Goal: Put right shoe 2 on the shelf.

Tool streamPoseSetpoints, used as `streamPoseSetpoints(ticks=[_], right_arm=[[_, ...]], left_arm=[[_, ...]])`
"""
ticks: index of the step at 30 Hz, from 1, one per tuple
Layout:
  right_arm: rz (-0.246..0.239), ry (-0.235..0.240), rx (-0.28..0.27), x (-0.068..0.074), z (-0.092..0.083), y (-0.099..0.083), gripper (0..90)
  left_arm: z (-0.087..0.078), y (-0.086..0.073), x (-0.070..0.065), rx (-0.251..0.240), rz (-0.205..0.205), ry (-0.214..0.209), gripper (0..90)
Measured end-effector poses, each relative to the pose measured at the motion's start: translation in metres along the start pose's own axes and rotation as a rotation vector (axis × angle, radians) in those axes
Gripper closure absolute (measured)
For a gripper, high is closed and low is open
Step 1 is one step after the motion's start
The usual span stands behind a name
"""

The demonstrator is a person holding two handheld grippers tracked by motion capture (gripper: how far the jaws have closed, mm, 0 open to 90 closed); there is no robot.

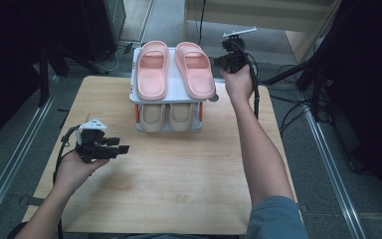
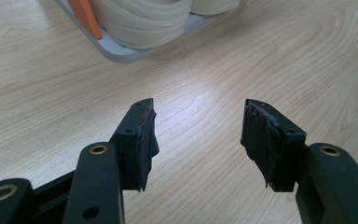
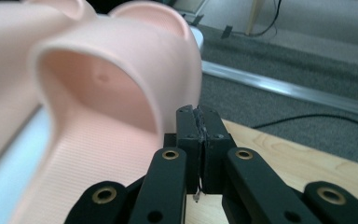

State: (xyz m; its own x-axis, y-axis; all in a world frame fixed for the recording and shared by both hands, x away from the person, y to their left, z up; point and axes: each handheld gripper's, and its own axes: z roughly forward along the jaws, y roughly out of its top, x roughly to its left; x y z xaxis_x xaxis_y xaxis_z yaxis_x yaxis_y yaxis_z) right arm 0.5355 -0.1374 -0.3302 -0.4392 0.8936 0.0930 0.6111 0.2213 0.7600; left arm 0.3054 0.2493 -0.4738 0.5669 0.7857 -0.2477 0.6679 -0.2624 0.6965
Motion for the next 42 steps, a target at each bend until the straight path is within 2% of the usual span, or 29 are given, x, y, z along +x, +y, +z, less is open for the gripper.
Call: streamPoseSetpoints(ticks=[2,5,6,18,22,32,38,42], right_arm=[[0.011,0.009,0.039,-0.002,0.011,-0.005,89.0],[0.017,0.027,0.039,0.000,0.017,-0.009,89.7],[0.013,0.015,0.041,0.003,0.018,-0.009,89.8],[-0.004,0.047,0.034,0.022,0.022,-0.007,89.3],[0.026,0.085,0.006,0.025,0.020,-0.010,88.9],[-0.010,0.093,-0.007,0.037,0.017,-0.015,88.8],[0.000,0.098,-0.014,0.034,0.014,-0.018,86.9],[-0.011,0.108,-0.017,0.033,0.007,-0.022,86.9]], left_arm=[[0.000,0.000,0.000,0.000,-0.001,0.000,44.5],[0.000,0.000,0.001,-0.007,-0.005,0.001,44.4],[0.000,-0.001,0.001,-0.005,-0.003,0.001,44.4],[0.000,0.000,0.000,-0.002,0.000,-0.003,44.5],[0.000,0.000,0.001,-0.001,0.001,-0.007,44.5],[0.003,0.003,-0.001,-0.002,0.002,-0.008,44.5],[0.005,0.005,0.000,0.001,0.008,-0.014,44.5],[0.007,0.006,0.000,0.009,0.008,-0.018,44.4]])
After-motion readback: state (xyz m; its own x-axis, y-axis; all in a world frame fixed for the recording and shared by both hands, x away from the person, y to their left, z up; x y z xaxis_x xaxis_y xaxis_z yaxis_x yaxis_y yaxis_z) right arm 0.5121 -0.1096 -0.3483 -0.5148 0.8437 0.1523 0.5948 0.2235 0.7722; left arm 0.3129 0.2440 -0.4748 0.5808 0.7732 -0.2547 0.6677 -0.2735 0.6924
